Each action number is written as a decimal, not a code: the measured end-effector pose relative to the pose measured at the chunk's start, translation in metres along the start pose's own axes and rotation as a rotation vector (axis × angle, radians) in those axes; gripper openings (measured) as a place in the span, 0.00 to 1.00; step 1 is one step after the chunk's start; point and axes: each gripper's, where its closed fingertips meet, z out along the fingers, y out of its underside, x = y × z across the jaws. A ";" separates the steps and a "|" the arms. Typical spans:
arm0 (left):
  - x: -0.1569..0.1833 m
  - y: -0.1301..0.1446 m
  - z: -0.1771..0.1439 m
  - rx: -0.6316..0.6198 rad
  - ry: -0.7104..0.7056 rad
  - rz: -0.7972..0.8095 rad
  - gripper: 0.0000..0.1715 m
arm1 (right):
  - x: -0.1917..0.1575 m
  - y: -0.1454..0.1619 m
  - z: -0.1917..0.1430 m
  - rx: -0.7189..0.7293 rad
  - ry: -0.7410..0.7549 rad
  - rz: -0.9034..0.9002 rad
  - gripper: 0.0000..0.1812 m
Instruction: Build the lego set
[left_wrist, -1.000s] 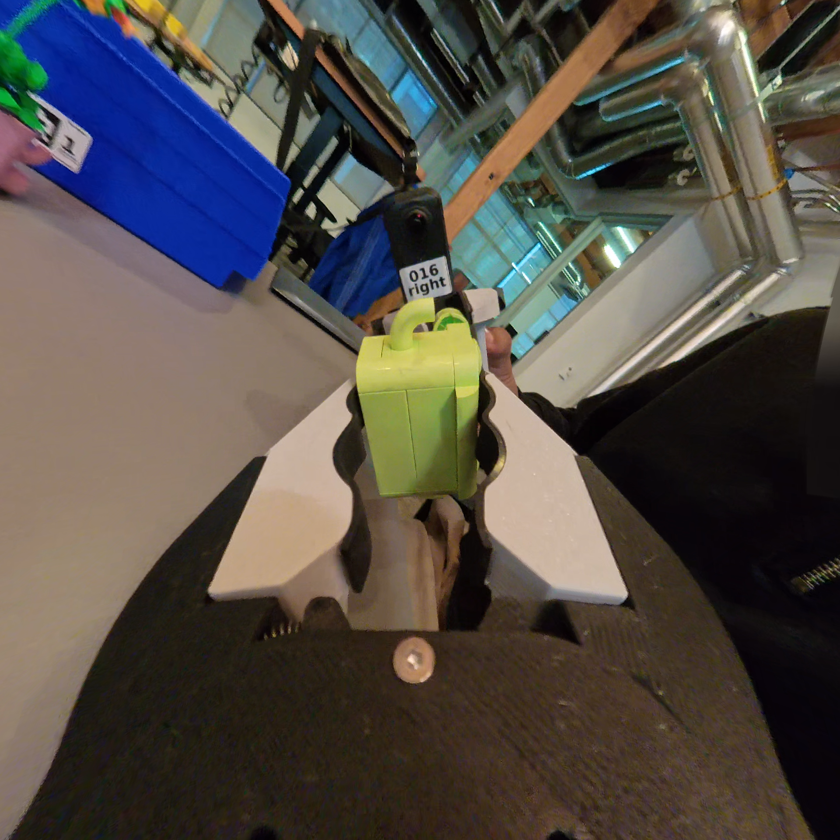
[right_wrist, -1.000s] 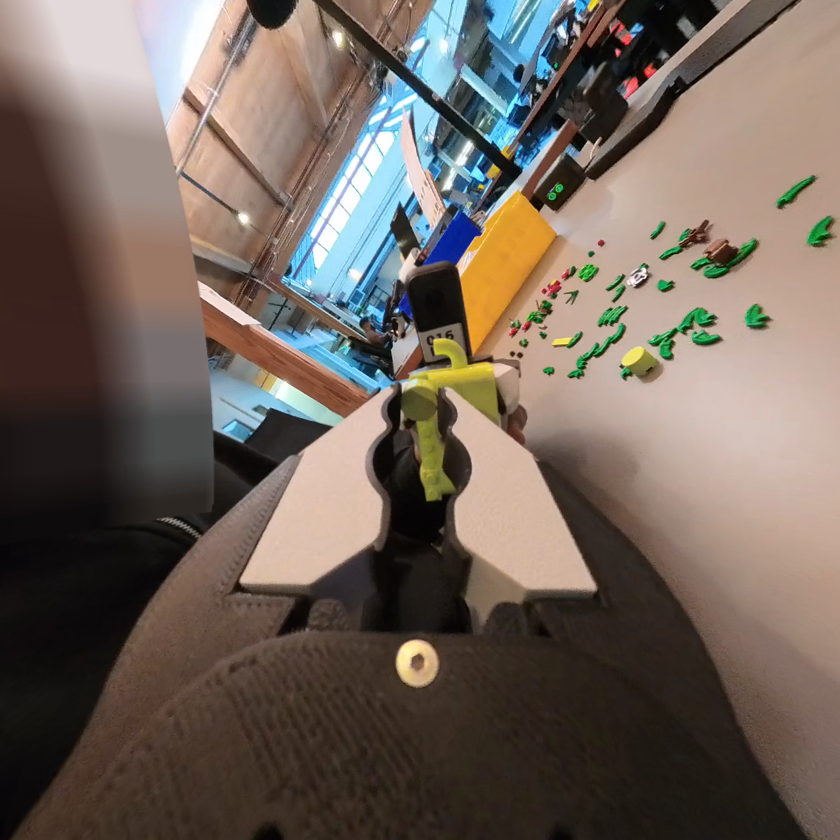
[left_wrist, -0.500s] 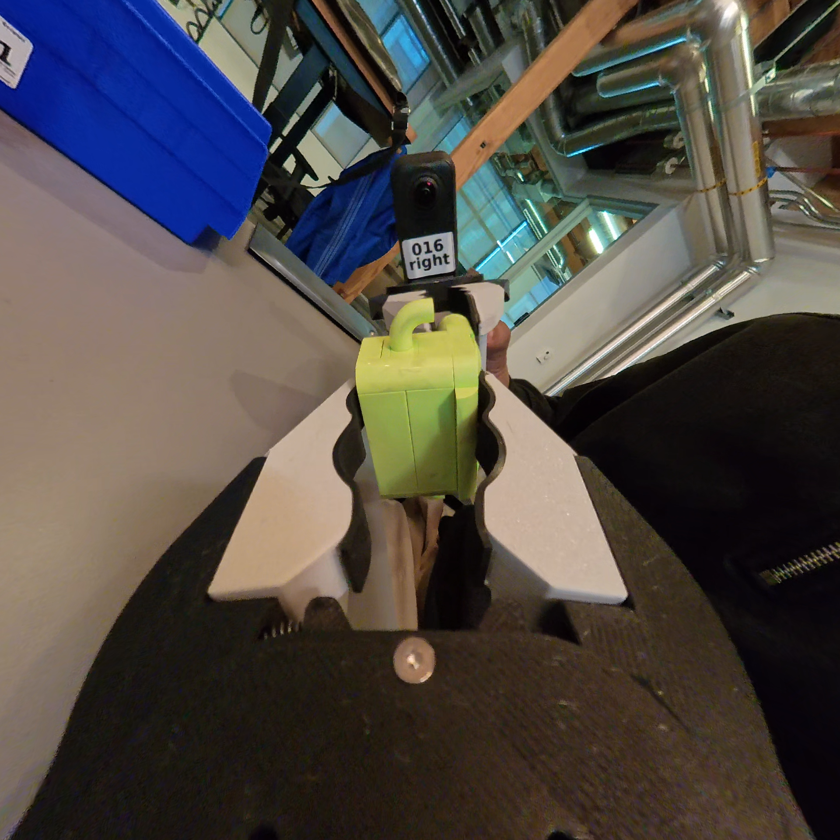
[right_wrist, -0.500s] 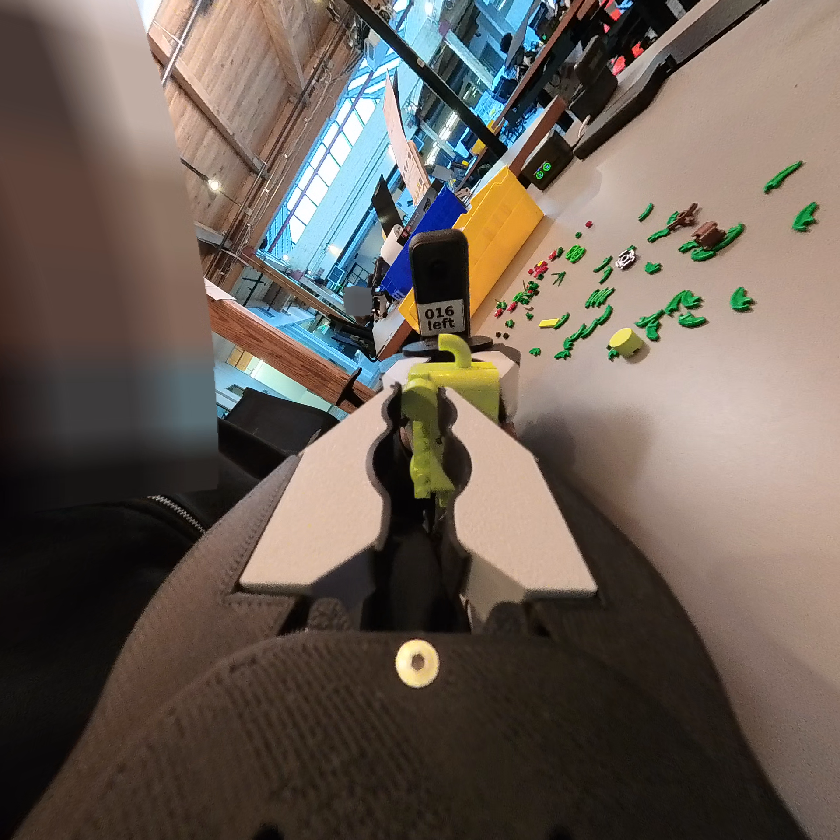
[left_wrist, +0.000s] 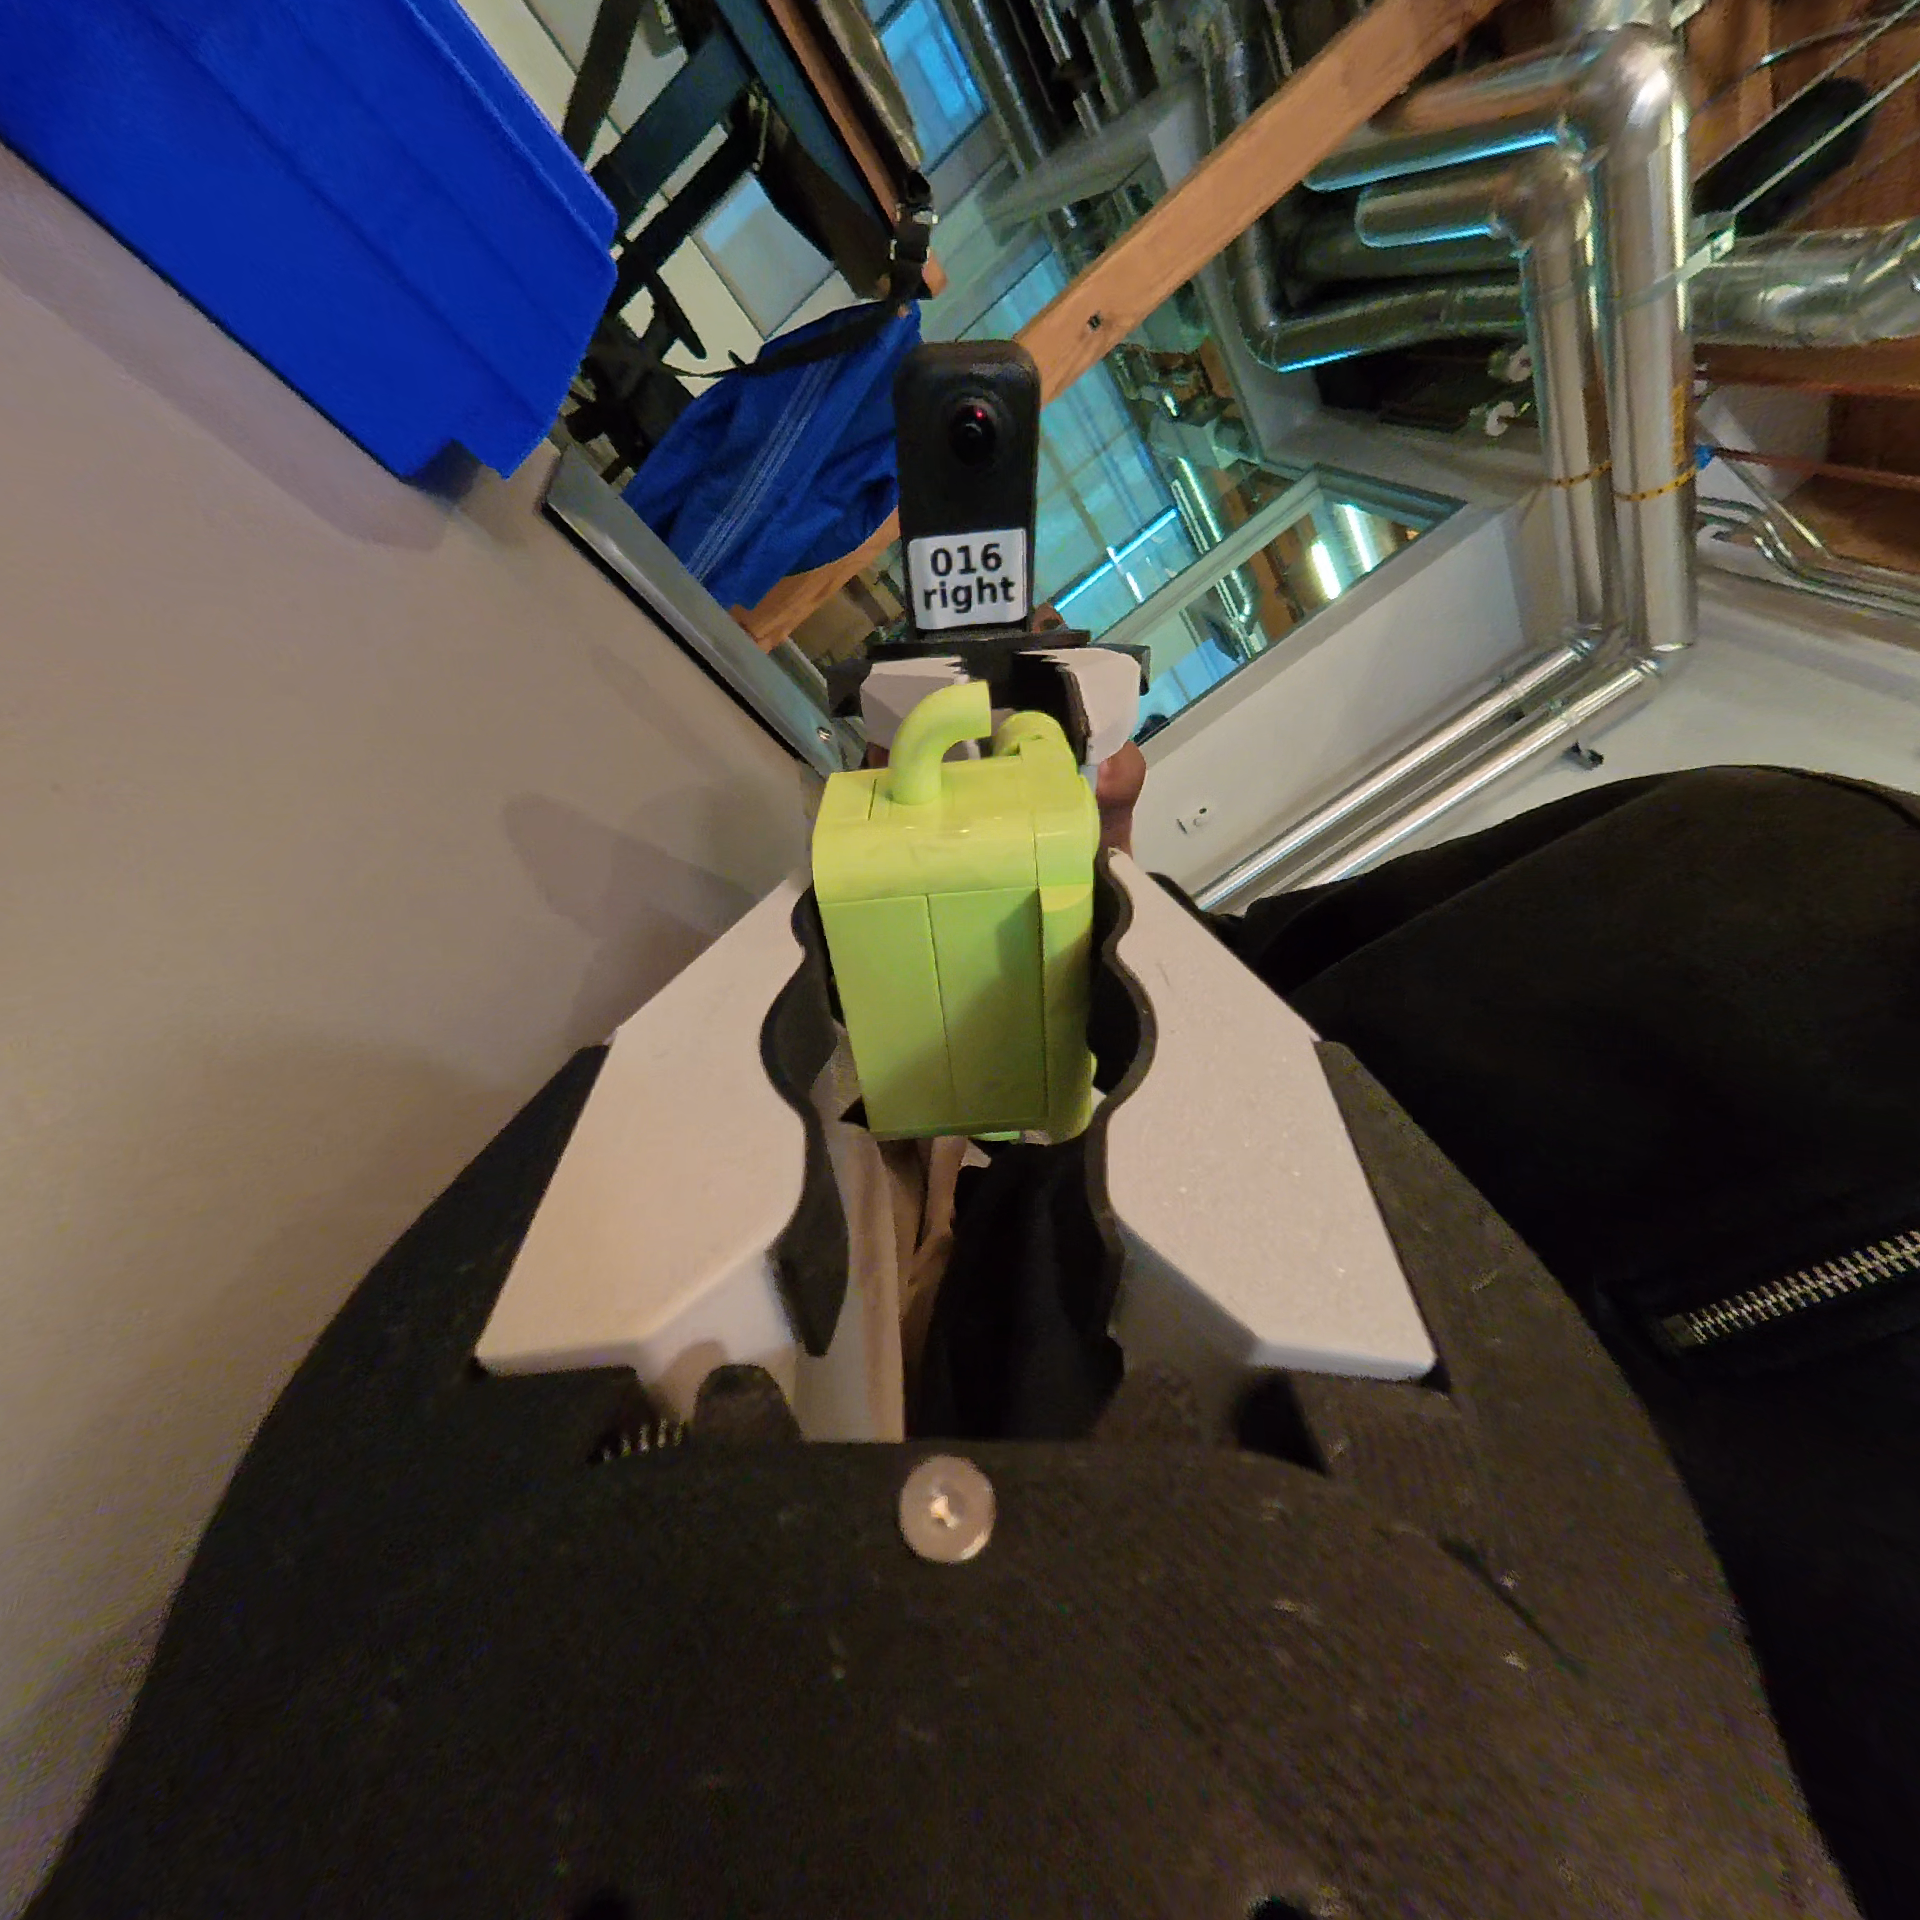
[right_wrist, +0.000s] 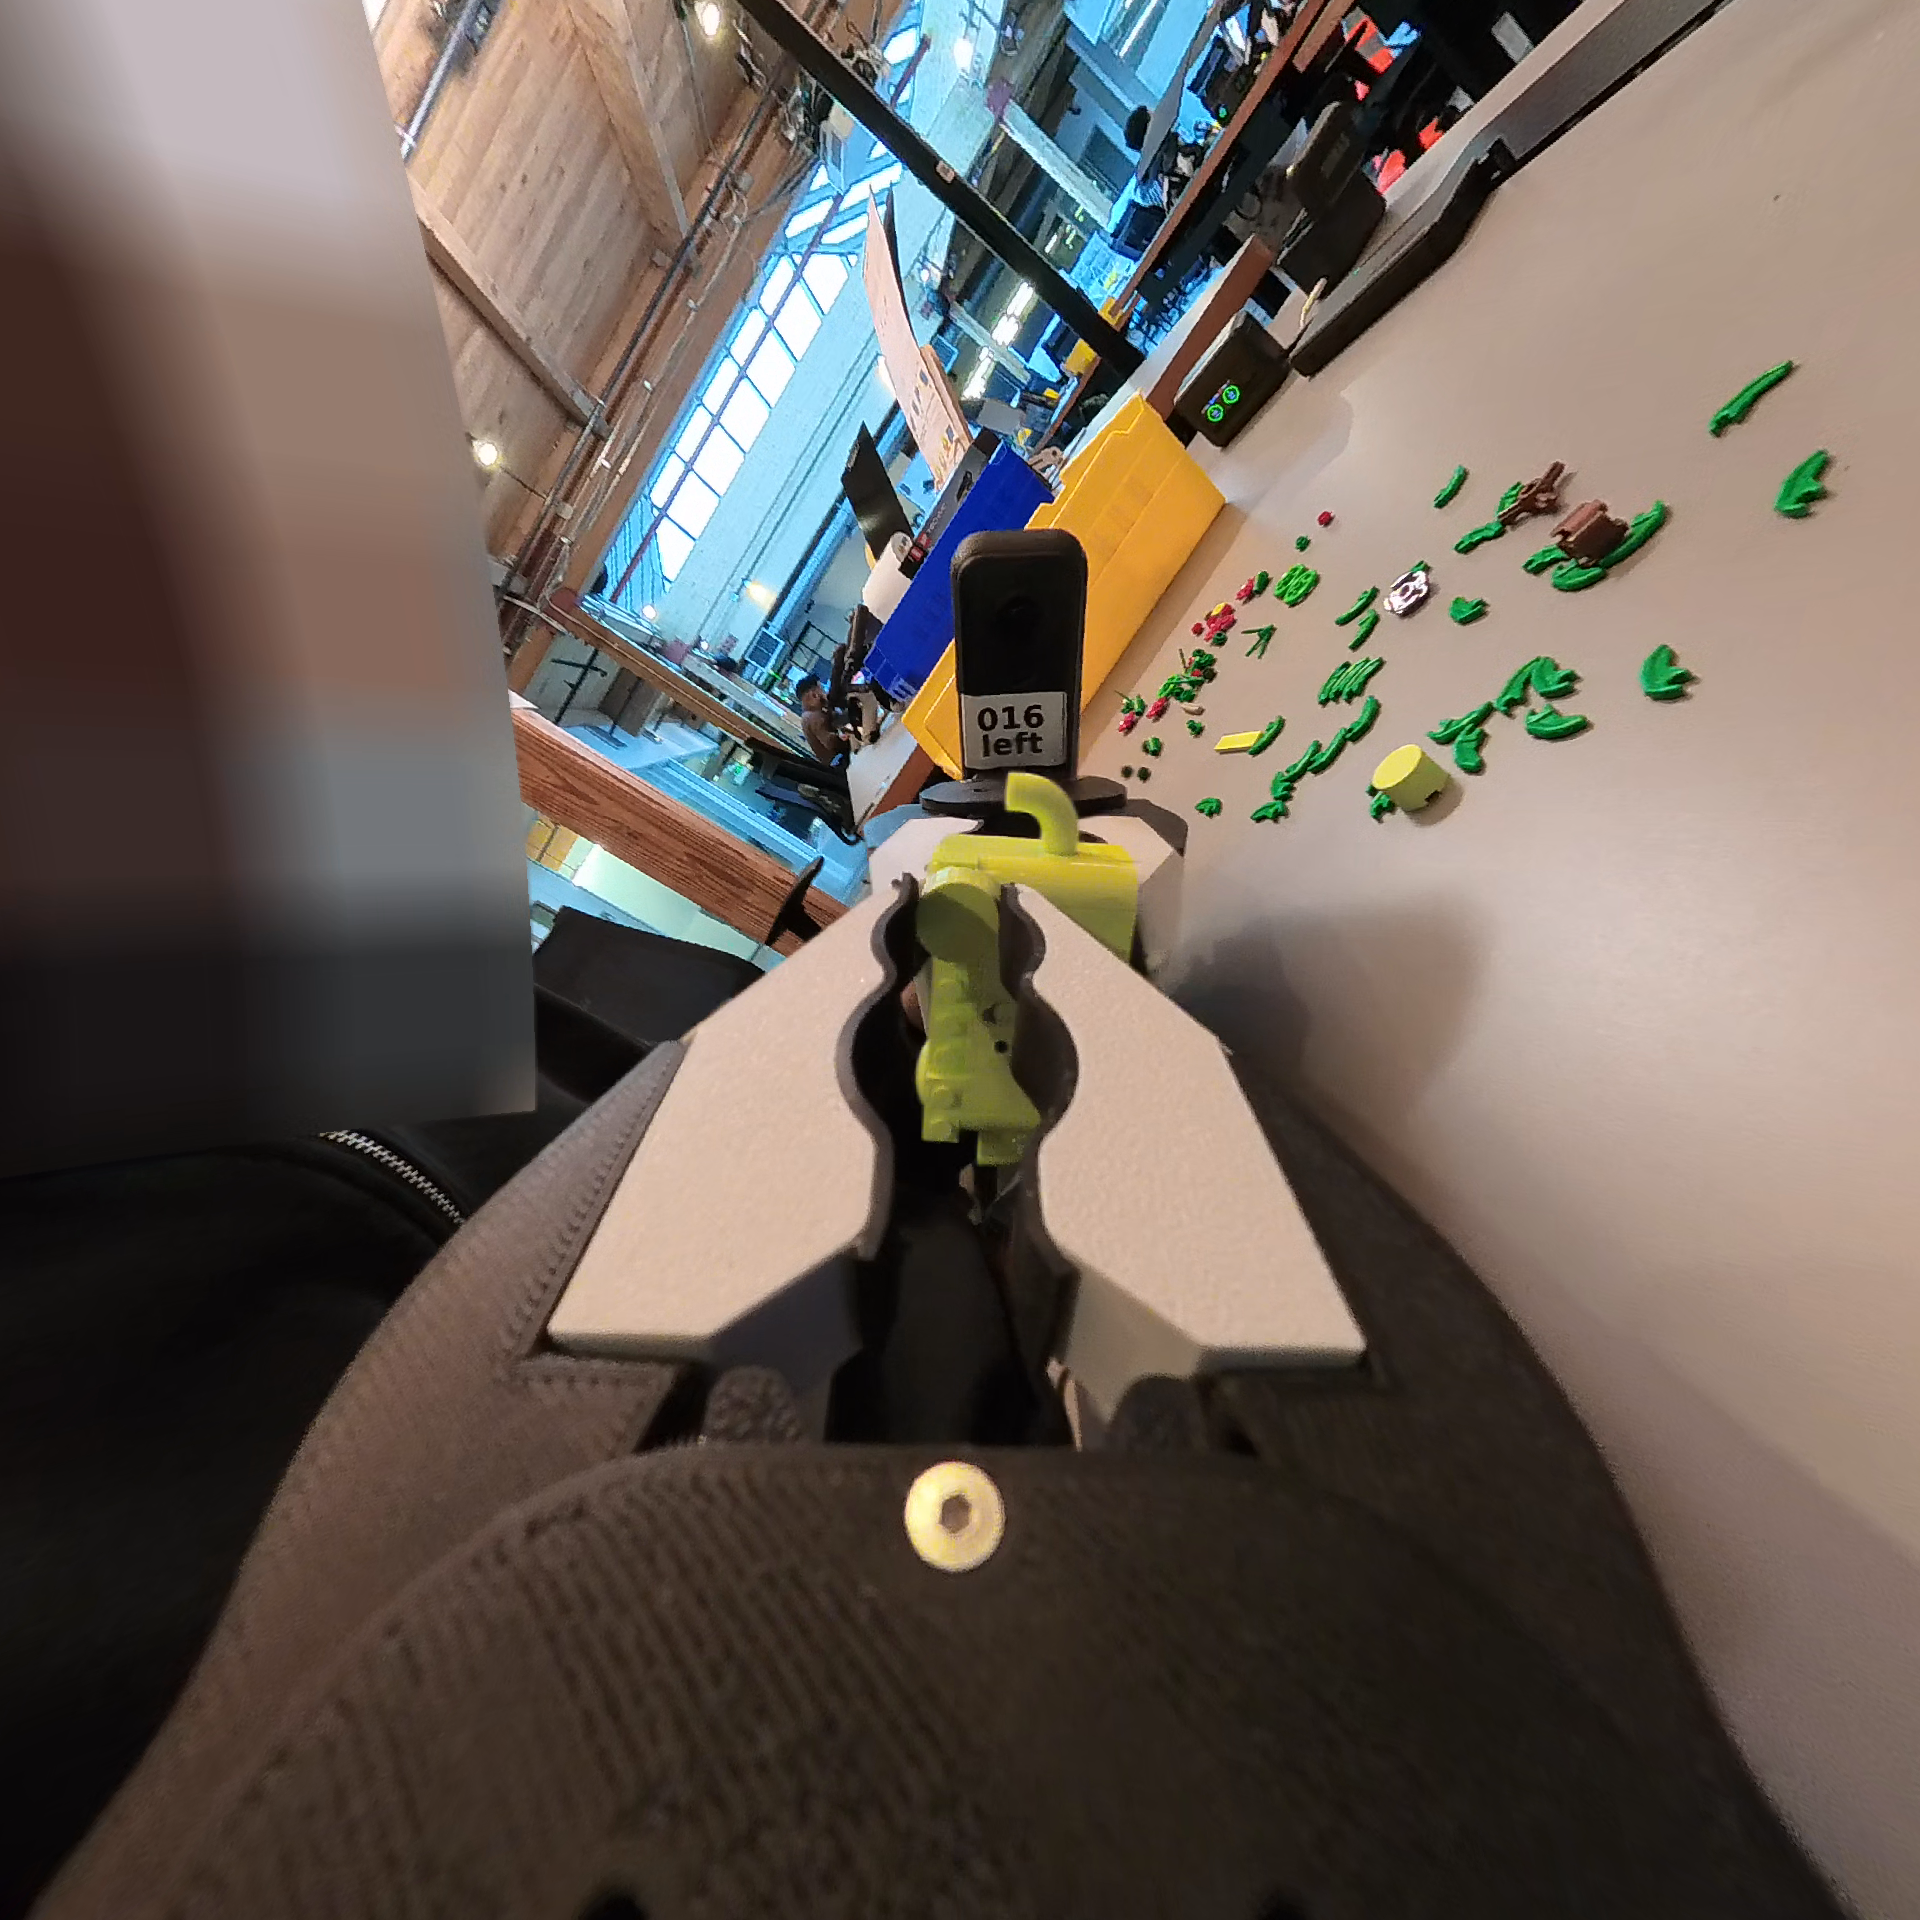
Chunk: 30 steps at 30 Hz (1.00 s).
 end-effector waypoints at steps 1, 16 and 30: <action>0.000 0.000 0.000 -0.001 -0.003 0.000 0.28 | 0.000 0.000 0.000 0.003 -0.001 0.002 0.07; -0.005 0.003 0.000 -0.024 -0.038 0.010 0.28 | 0.006 0.002 -0.001 -0.014 0.065 -0.003 0.07; -0.007 0.004 0.001 -0.026 -0.052 0.016 0.28 | 0.008 0.002 -0.002 -0.005 0.081 0.040 0.08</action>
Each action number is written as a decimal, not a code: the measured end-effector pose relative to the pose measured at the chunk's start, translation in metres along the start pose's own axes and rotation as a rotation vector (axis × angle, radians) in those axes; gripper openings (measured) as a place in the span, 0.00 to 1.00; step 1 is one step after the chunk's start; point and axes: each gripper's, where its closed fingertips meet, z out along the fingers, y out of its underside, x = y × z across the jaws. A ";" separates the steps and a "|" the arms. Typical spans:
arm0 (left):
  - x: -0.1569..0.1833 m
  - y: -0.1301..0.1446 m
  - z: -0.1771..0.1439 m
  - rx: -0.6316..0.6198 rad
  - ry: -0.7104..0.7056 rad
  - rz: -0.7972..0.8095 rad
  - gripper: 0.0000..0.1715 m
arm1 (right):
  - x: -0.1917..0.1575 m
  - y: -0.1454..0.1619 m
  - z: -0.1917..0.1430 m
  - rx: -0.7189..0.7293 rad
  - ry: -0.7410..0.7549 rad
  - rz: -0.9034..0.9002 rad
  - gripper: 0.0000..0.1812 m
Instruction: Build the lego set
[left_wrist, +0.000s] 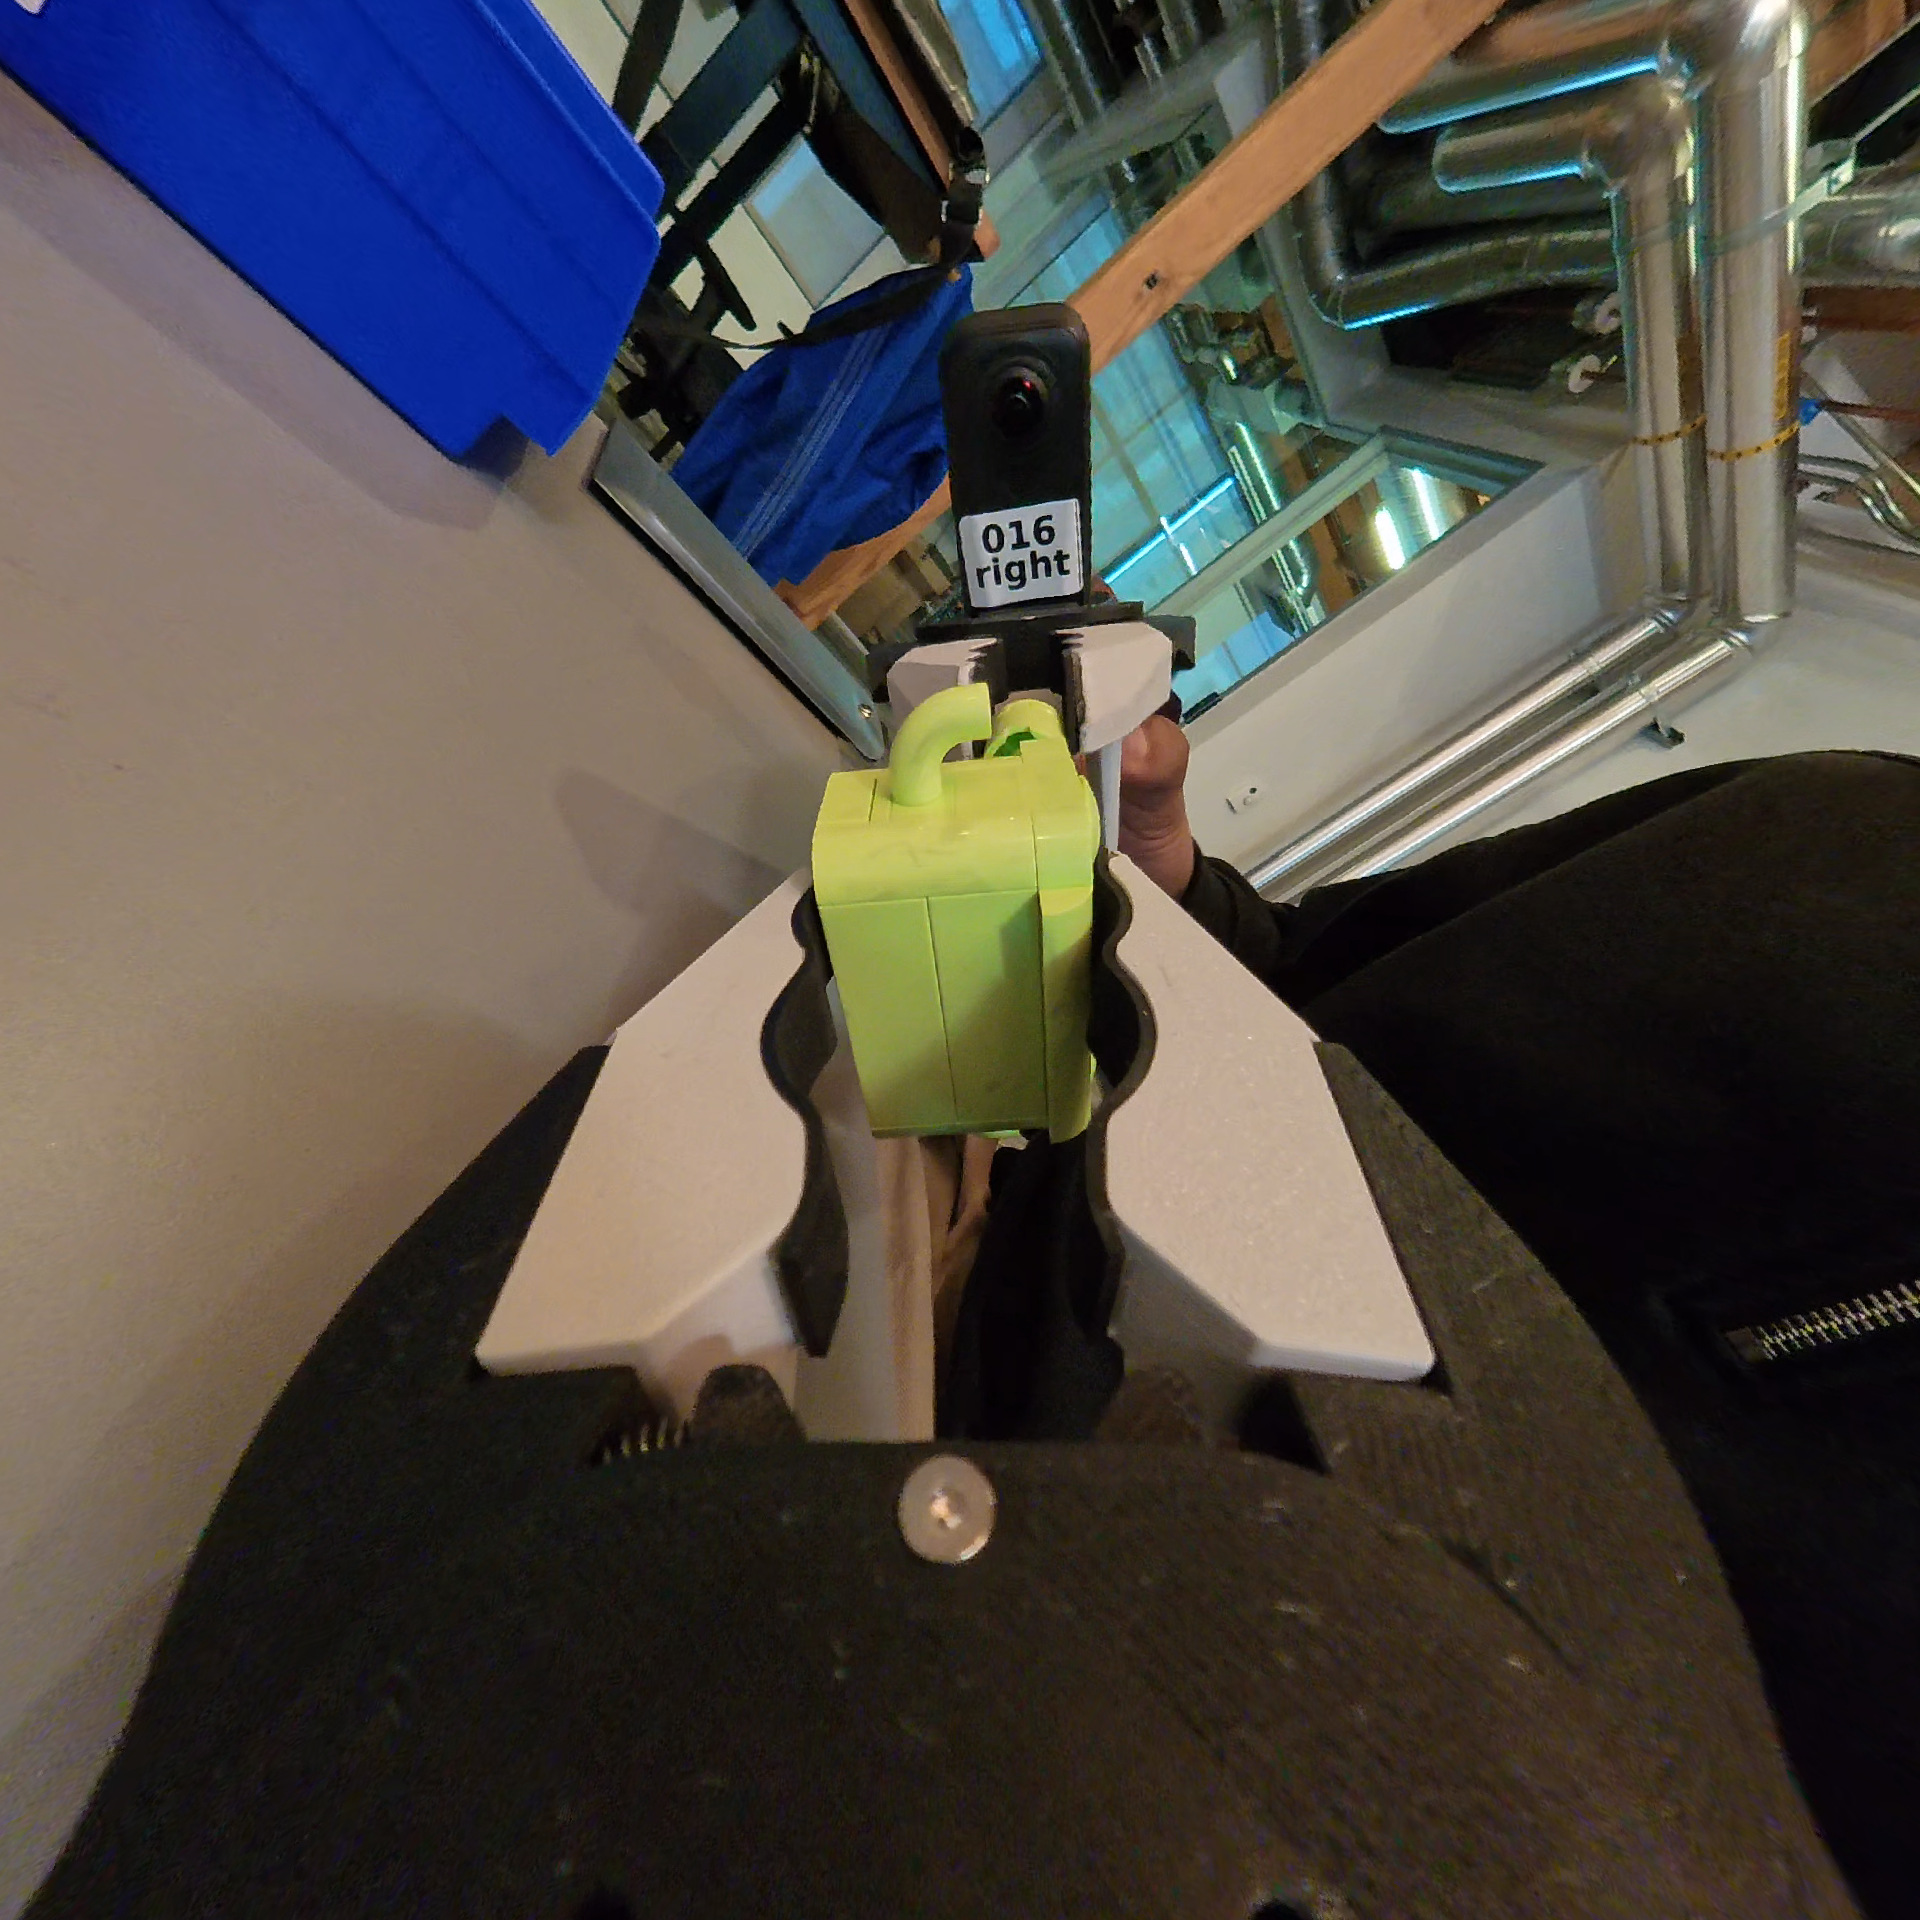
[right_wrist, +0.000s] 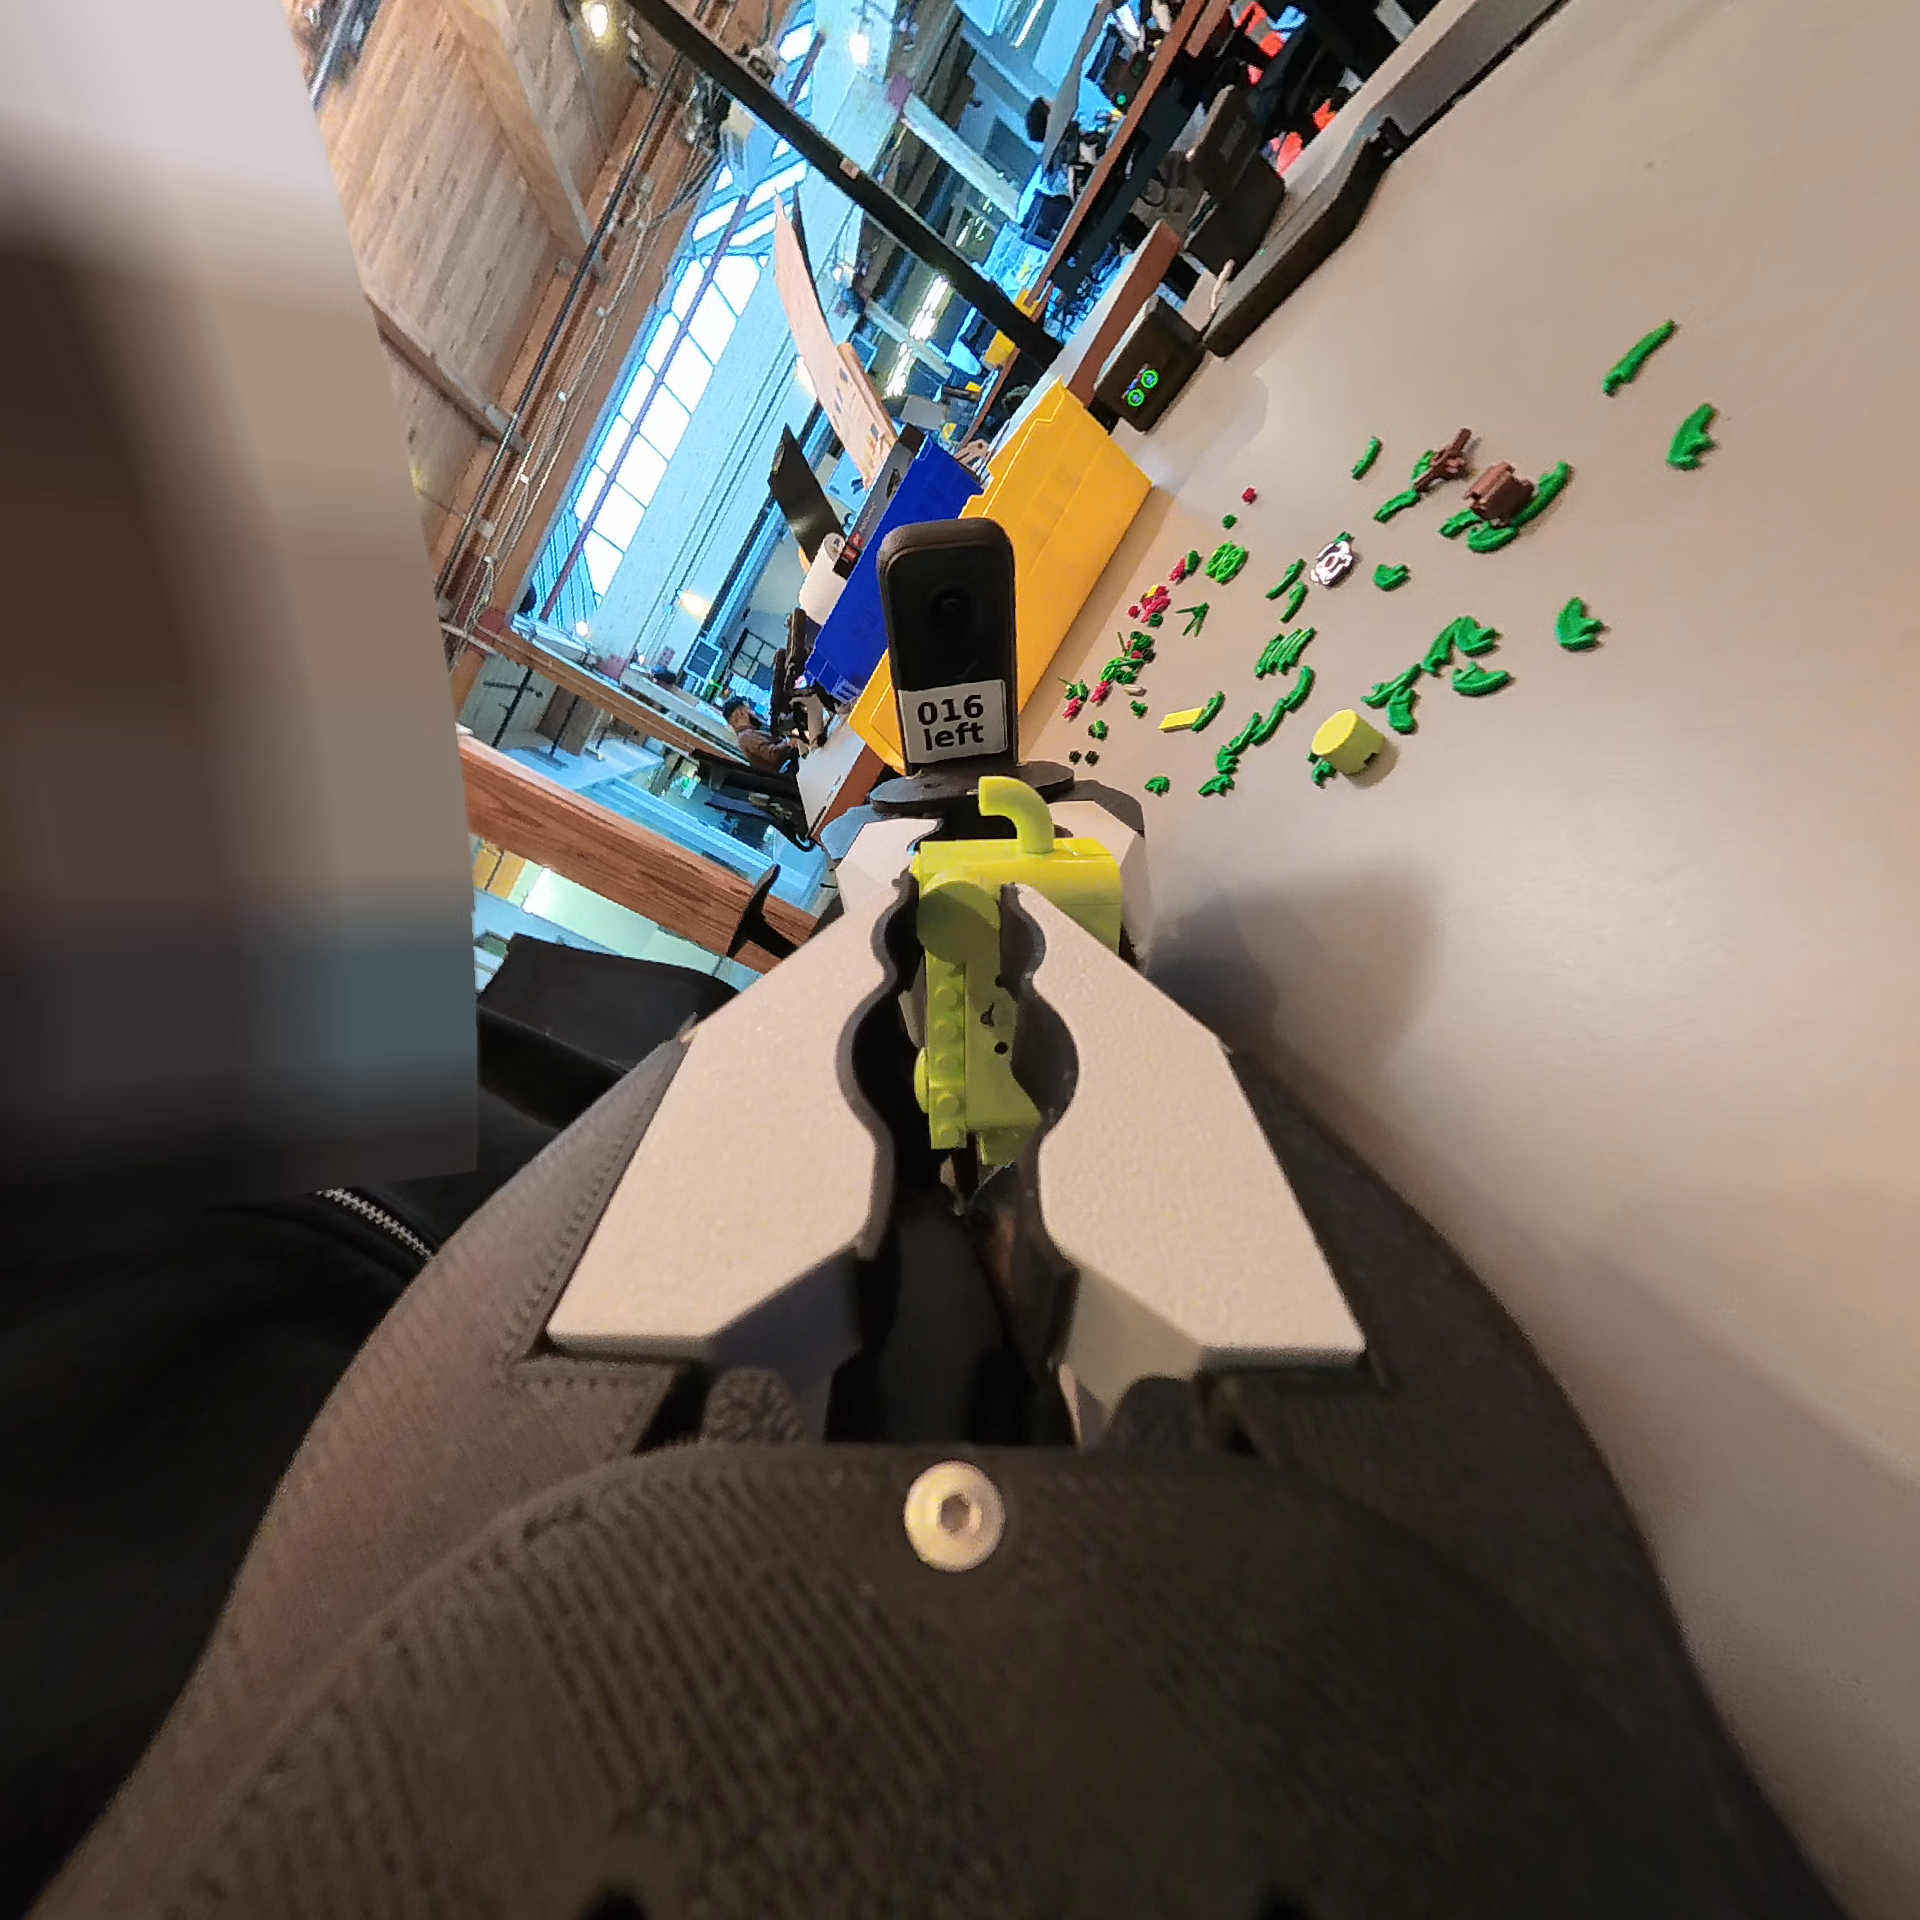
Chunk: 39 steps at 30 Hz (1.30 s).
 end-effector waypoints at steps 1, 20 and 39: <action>0.000 0.000 0.000 0.000 -0.001 -0.001 0.28 | 0.000 0.000 0.000 0.000 0.001 0.004 0.07; 0.005 -0.009 -0.014 0.005 -0.110 0.304 0.28 | -0.001 0.011 -0.002 -0.068 -0.082 0.321 0.08; 0.010 -0.021 -0.023 0.108 -0.028 0.252 0.28 | 0.098 0.060 -0.050 -0.770 0.754 -0.623 0.08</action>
